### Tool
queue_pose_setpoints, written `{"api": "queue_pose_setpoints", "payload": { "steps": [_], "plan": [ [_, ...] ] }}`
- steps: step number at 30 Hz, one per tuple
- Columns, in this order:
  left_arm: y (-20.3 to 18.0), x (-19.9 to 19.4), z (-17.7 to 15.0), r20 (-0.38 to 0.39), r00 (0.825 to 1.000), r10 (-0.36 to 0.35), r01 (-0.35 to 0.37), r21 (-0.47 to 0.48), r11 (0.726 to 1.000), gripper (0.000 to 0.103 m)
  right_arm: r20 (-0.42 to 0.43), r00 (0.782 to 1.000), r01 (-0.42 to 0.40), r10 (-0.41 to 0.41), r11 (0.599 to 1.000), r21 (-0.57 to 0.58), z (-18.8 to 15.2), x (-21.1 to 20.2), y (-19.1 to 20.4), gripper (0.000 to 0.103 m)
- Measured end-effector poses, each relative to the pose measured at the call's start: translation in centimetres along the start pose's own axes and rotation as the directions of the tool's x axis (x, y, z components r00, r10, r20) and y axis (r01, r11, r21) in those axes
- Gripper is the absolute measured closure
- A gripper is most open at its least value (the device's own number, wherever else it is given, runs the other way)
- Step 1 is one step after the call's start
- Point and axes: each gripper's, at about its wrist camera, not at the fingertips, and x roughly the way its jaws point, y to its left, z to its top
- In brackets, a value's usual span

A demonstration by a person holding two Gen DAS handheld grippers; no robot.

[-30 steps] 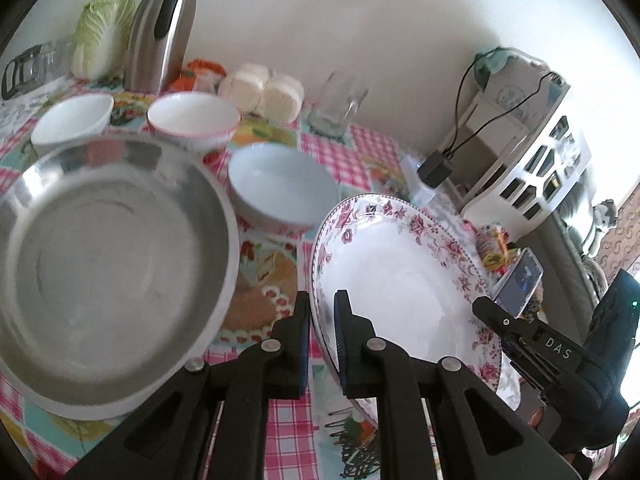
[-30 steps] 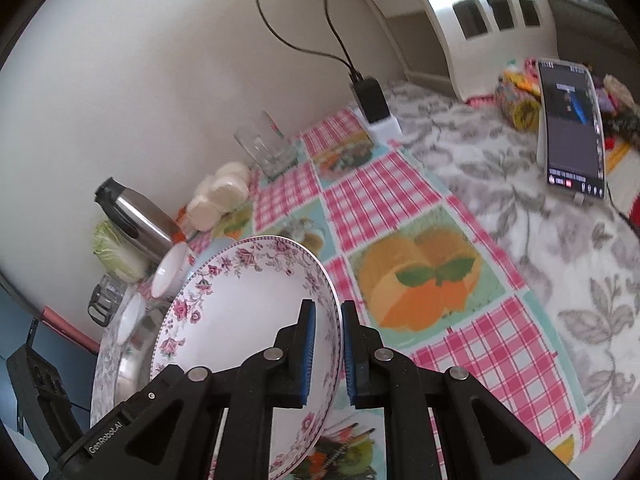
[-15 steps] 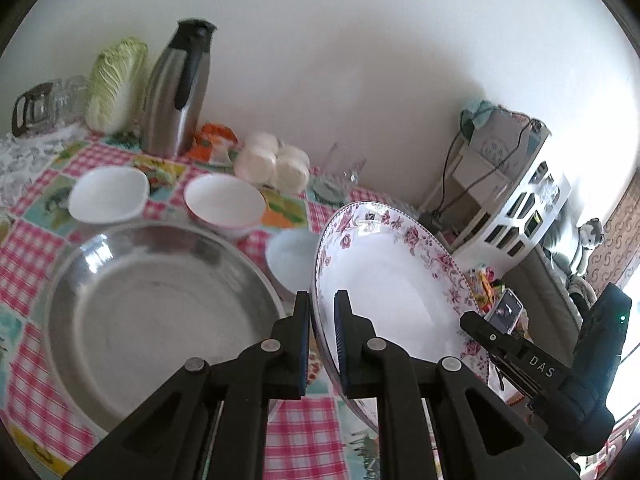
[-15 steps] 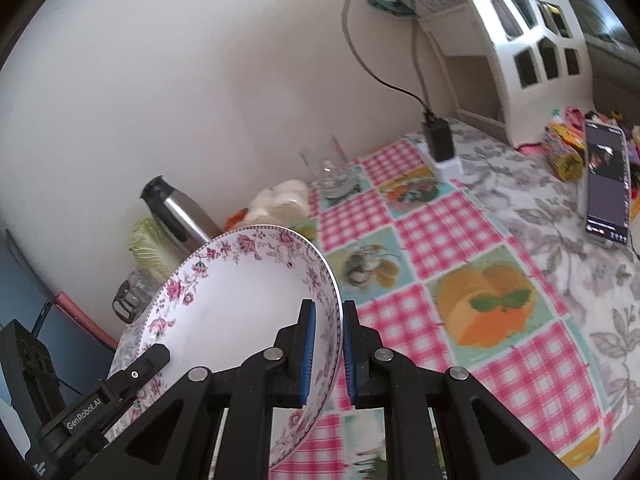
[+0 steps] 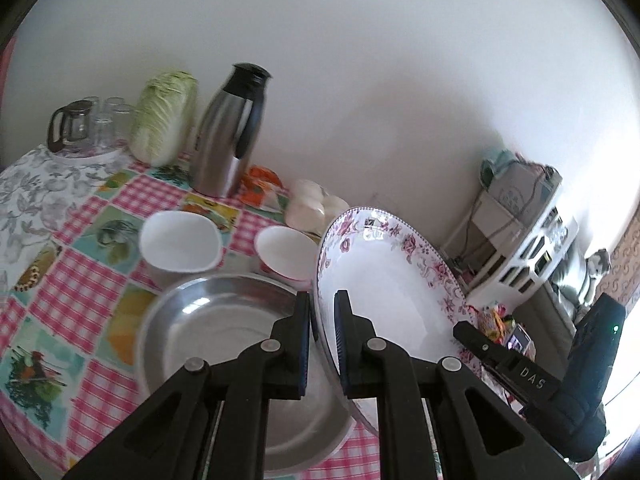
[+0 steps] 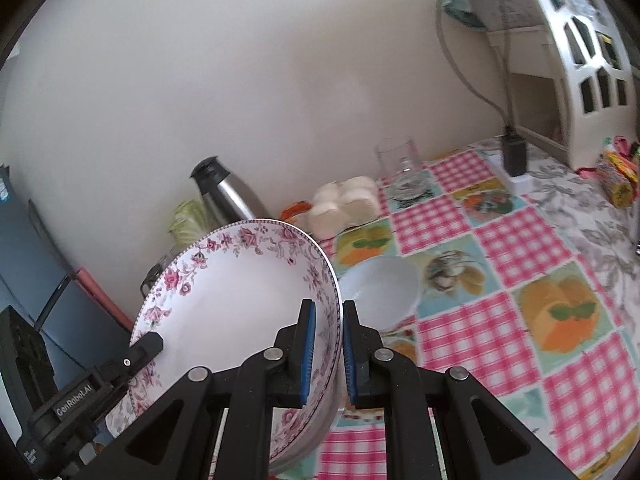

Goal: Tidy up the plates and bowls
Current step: 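Carry the floral plate with both grippers and lower it into the steel basin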

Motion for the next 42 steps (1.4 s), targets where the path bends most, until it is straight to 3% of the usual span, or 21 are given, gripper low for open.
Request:
{"api": "queue_pose_setpoints", "payload": {
  "steps": [13, 20, 29, 42],
  "plan": [
    [6.9, -2.5, 1.4, 0.032, 0.998, 0.062, -0.058, -0.110, 0.992, 0.091, -0.056, 0.997, -0.066, 0.062, 0.996, -0.067, -1.4, 3.3, 6.6, 0.089],
    [9.4, -2.4, 1.4, 0.011, 0.997, 0.081, -0.078, -0.164, 0.983, 0.091, -0.090, 0.994, -0.075, 0.066, 0.993, -0.096, -2.5, 4.8, 8.4, 0.089],
    [10.1, -0.9, 0.9, -0.040, 0.995, 0.089, -0.094, -0.185, 0.978, 0.091, -0.122, 0.992, -0.048, 0.035, 0.993, -0.105, -3.1, 6.0, 8.2, 0.089],
    [11.2, 2.3, -0.7, -0.160, 0.980, 0.121, -0.154, -0.211, 0.965, 0.091, -0.214, 0.977, 0.004, -0.022, 0.996, -0.086, -4.8, 8.8, 6.1, 0.089]
  ]
}}
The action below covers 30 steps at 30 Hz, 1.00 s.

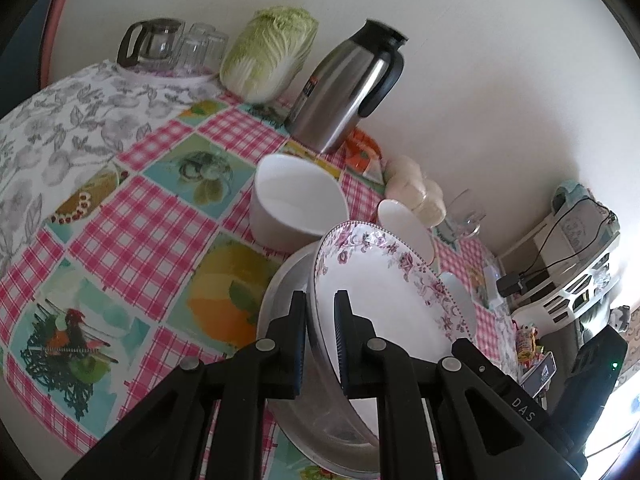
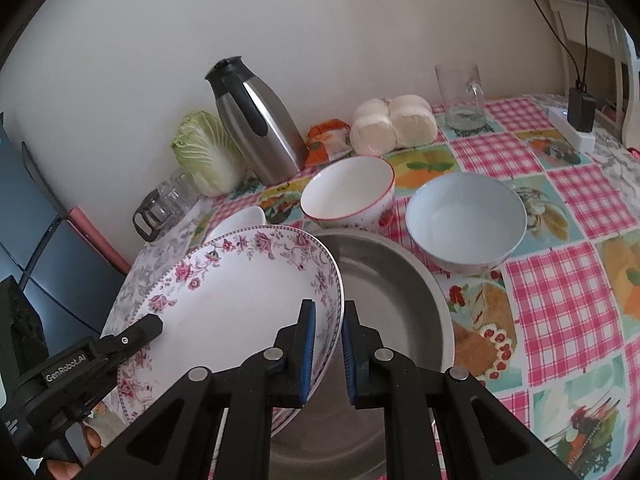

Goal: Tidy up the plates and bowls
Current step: 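Carry the floral plate with both grippers and lower it into the steel basin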

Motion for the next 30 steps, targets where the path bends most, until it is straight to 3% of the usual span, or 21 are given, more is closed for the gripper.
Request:
{"api": "queue_pose_setpoints", "payload": {
  "steps": [30],
  "plan": [
    [-0.5, 4.1, -1.5, -0.122, 0.989, 0.088, -0.083, 0.045, 0.996, 0.091, -0.096, 0.995, 0.046, -0.039, 0.996, 0.073, -0.8, 2.5, -2.8, 0.089]
  ]
}}
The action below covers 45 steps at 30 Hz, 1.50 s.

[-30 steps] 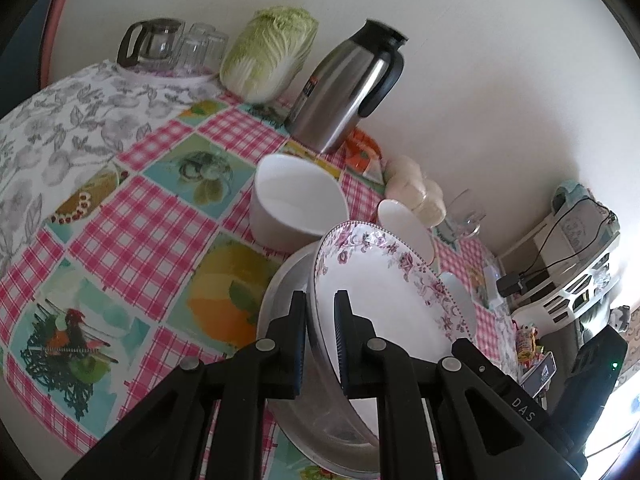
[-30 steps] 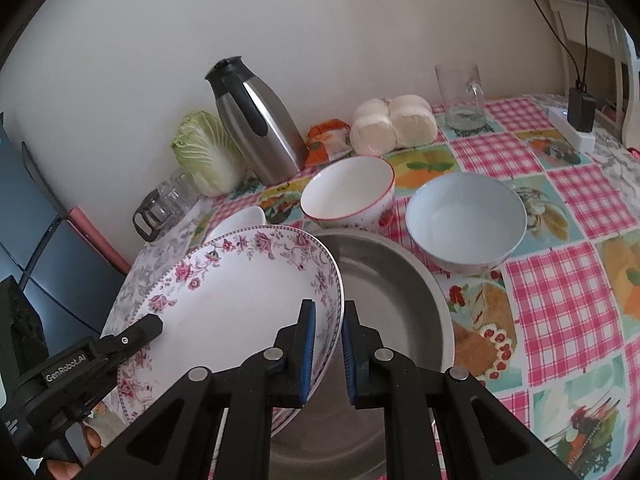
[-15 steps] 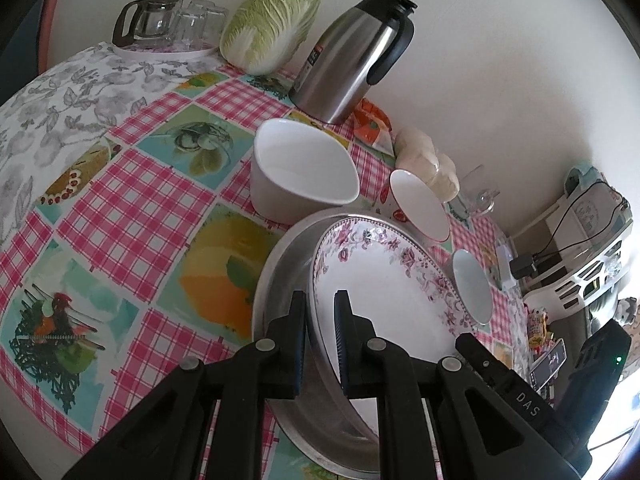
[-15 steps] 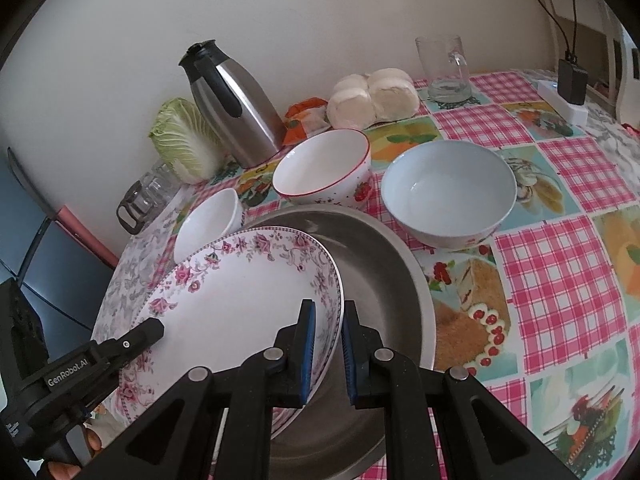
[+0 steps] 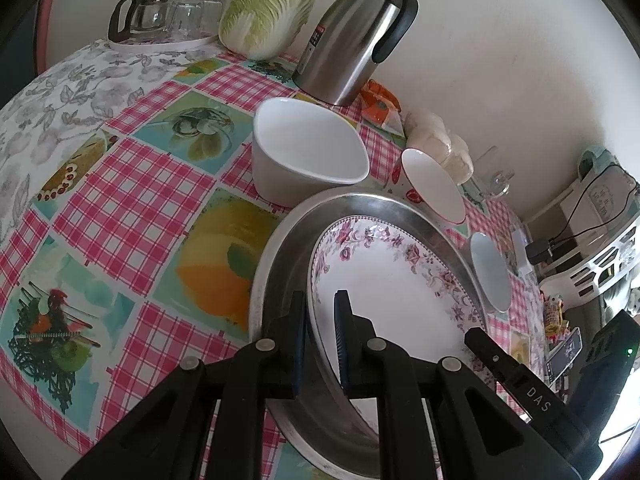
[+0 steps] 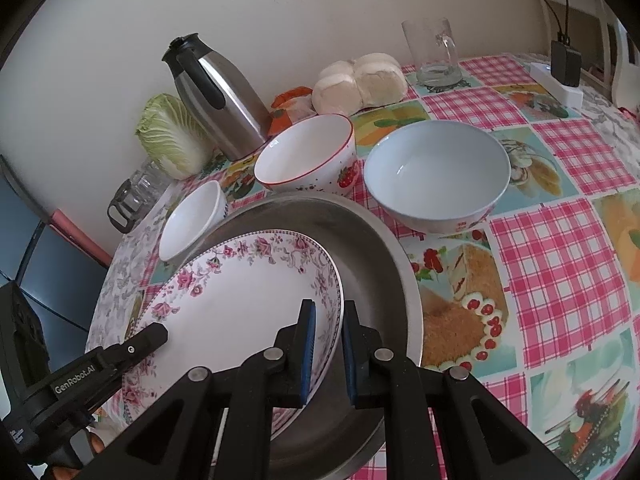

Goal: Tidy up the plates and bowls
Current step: 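Carry the floral plate with both grippers and lower it into the steel basin, then open both grippers to release the floral plate in the basin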

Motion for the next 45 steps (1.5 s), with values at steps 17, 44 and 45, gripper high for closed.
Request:
{"api": "queue_pose_setpoints", "payload": {
  "steps": [17, 44, 45],
  "plan": [
    [-0.4, 1.3, -0.6, -0.058, 0.996, 0.061, -0.061, 0.016, 0.998, 0.091, -0.028, 0.999, 0.031, -0.031, 0.999, 0.009, -0.1, 0.8, -0.5, 0.089],
    [-0.5, 1.6, -0.1, -0.053, 0.995, 0.090, -0.089, 0.023, 0.996, 0.088, 0.006, 0.997, 0.081, -0.081, 0.996, -0.039, 0.2, 0.2, 0.4, 0.072],
    [-0.6, 1.6, -0.1, -0.050, 0.995, 0.091, -0.090, 0.028, 0.996, 0.088, 0.017, 0.997, 0.082, -0.082, 0.996, -0.045, 0.3, 0.0, 0.6, 0.072]
  ]
}}
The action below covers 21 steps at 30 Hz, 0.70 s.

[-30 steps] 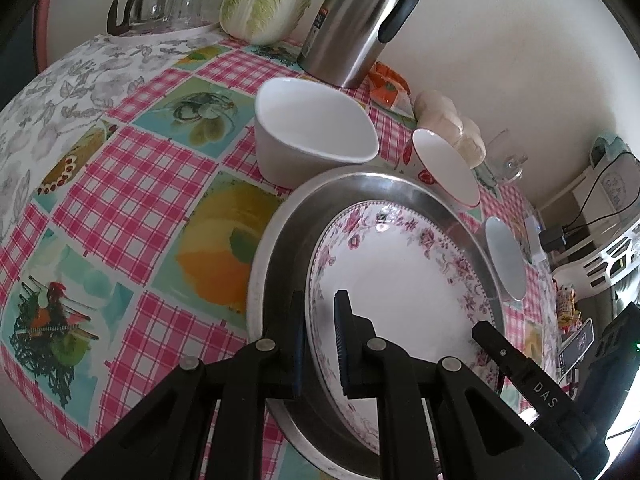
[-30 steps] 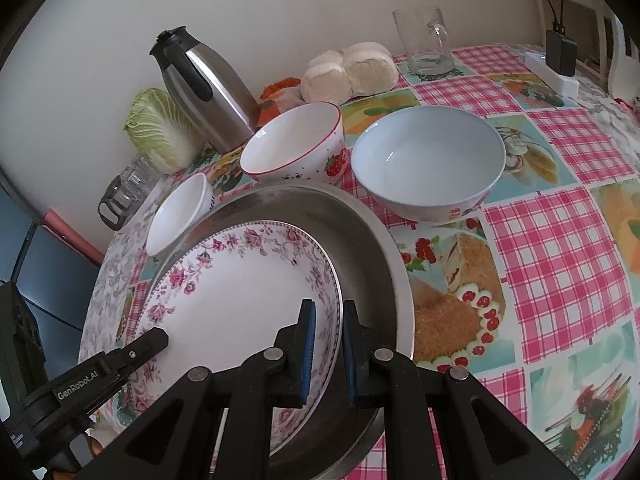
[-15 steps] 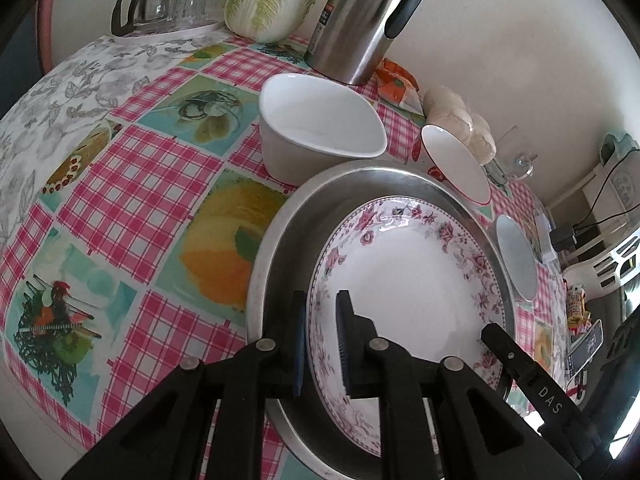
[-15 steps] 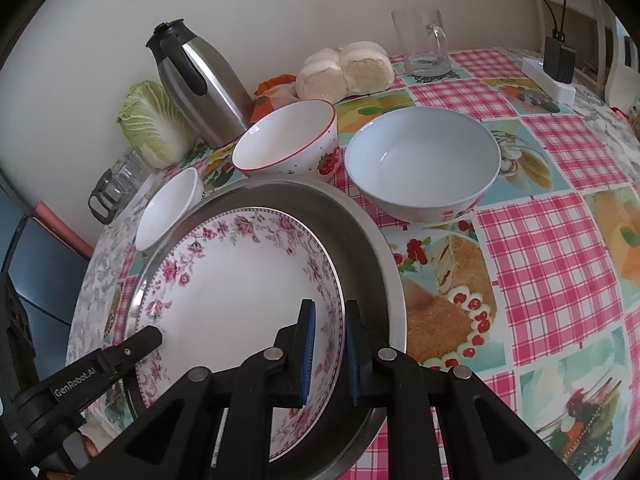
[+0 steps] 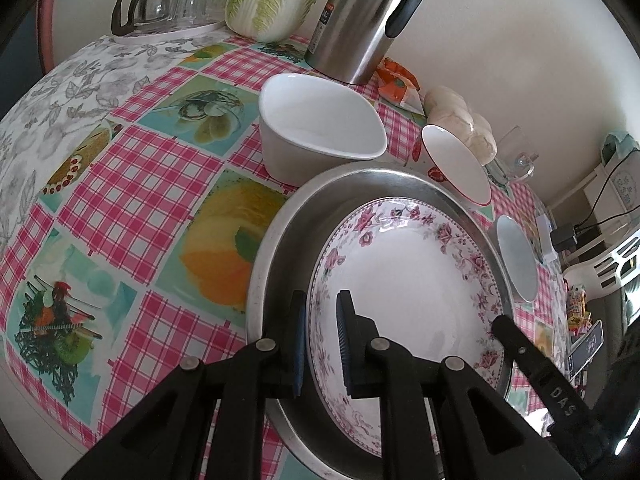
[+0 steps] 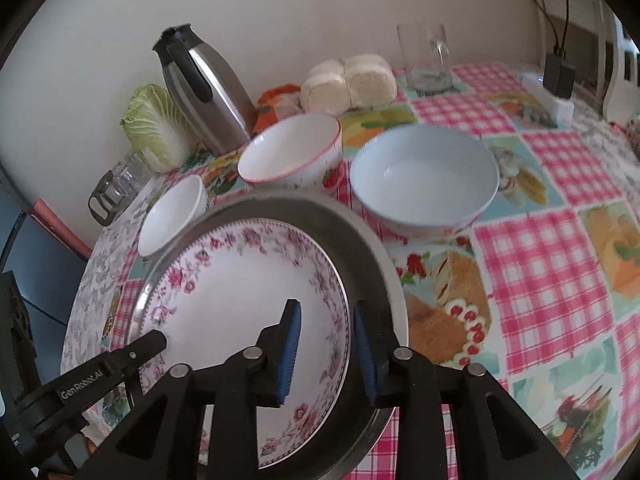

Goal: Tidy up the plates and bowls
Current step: 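Open both grippers to release the floral plate in the basin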

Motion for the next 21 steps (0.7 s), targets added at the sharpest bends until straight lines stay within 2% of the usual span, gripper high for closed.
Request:
{"api": "queue_pose_setpoints", "payload": {
  "steps": [3, 7, 9, 11, 13, 18, 21],
  "plan": [
    [-0.2, -0.5, 0.1, 0.014, 1.000, 0.004, -0.004, 0.009, 1.000, 0.086, 0.031, 1.000, 0.001, -0.001, 1.000, -0.009, 0.2, -0.8, 0.2, 0.072],
    [-0.5, -1.7, 0.1, 0.049, 0.999, -0.002, 0.001, 0.021, 1.000, 0.071, 0.077, 0.997, -0.002, 0.003, 1.000, -0.018, 0.4, -2.0, 0.5, 0.068],
    [-0.8, -2.4, 0.1, 0.068, 0.998, -0.003, 0.001, 0.032, 0.999, 0.060, 0.098, 0.995, 0.016, -0.013, 0.999, -0.031, 0.6, -2.4, 0.6, 0.043],
    [-1.0, -2.8, 0.1, 0.080, 0.997, -0.001, -0.001, 0.036, 0.999, 0.042, 0.113, 0.993, 0.034, -0.029, 0.998, -0.045, 0.5, -2.7, 0.9, 0.039],
    [-1.2, -3.1, 0.1, 0.089, 0.996, 0.007, -0.010, 0.039, 0.999, 0.036, 0.112, 0.993, 0.046, -0.039, 0.997, -0.061, 0.7, -2.5, 1.1, 0.037],
    [-1.5, -3.4, 0.2, 0.109, 0.990, 0.087, -0.094, 0.058, 0.994, 0.030, 0.123, 0.990, 0.081, -0.071, 0.994, -0.076, 0.7, -2.4, 1.0, 0.013],
    [-1.3, -3.4, 0.3, 0.119, 0.986, 0.117, -0.125, 0.058, 0.991, 0.021, 0.121, 0.989, 0.094, -0.084, 0.992, -0.080, 0.7, -2.2, 0.8, 0.000]
  ]
}}
